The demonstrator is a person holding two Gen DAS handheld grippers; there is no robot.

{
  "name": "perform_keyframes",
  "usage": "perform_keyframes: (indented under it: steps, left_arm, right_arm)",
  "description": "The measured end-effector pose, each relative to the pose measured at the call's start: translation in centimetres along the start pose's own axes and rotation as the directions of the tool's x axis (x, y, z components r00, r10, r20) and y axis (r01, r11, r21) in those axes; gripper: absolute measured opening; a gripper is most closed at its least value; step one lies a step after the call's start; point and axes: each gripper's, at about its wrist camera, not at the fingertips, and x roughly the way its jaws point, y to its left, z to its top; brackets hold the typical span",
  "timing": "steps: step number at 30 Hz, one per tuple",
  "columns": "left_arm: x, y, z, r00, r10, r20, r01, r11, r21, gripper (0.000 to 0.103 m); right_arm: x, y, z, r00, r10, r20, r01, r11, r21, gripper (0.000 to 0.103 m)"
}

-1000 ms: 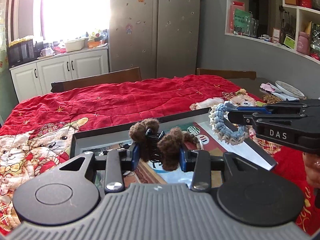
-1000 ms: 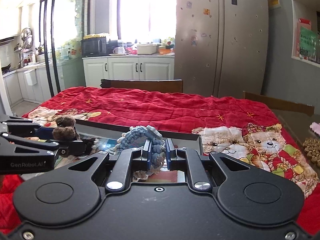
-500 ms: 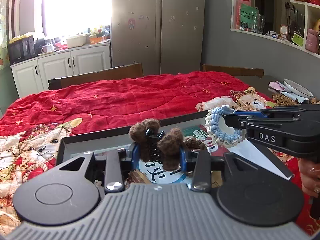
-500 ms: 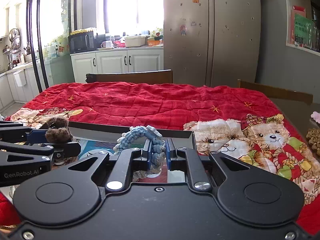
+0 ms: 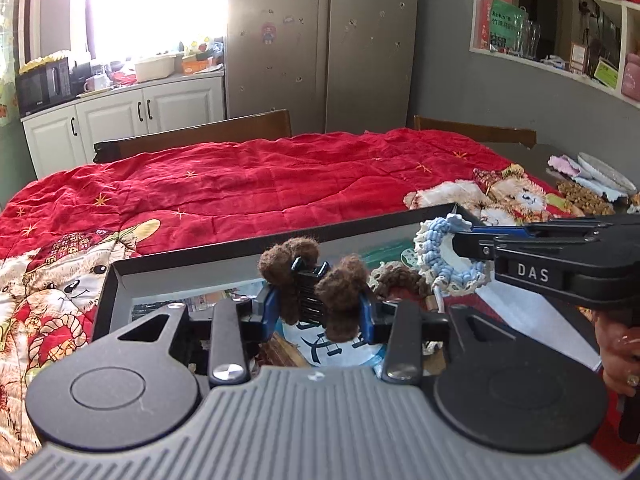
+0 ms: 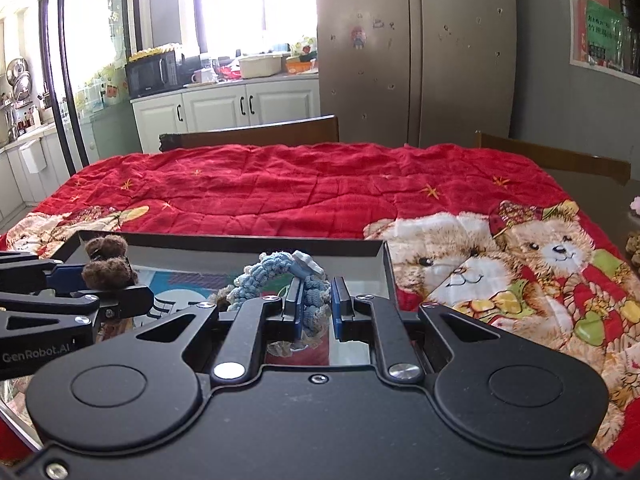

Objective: Organize objects
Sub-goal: 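Lower both held ties down into the black box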

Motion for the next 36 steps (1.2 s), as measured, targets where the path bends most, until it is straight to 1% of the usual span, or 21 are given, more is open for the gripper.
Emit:
perform_keyframes:
  steps: [5,14,23,28,36]
  left_arm:
    - [0.4,-0.2,-0.1,1.000,-0.006,-0.016,0.007,1.000,0.014,0.045]
    - [1.1,-1.0,-0.4,0.999,0.006,-0.046,-0.003,0.998,0.058,0.047]
    - [1.5,-0.9,-0.6,0.997,0.007,-0.077,-0.002,0.998,0.061,0.047]
    - [1.9,-1.0,-0.6,0.995,0.015,-0.096,-0.009,0.998,0.064,0.051]
    - [2.2,-1.0,-0.7,0.993,0.019,-0.120,-0.011,0.998,0.068,0.053]
  right_arm:
    - [0.3,0.2,-0.1,1.000,-0.001,-0.011,0.001,1.000,-0.006,0.014]
    - [0.9,0.5,-0.1,0.999,-0.003,-0.043,0.002,1.000,-0.023,0.014]
    - [1.8,1.1,-0.5,0.996,-0.008,-0.090,0.005,0.999,-0.041,0.014]
    - [2.1,1.0,-0.5,0.995,-0.007,-0.103,0.003,0.999,-0.035,0.014]
    - [2.2,1.0,-0.6,0.994,-0.006,-0.107,0.002,0.999,-0.037,0.014]
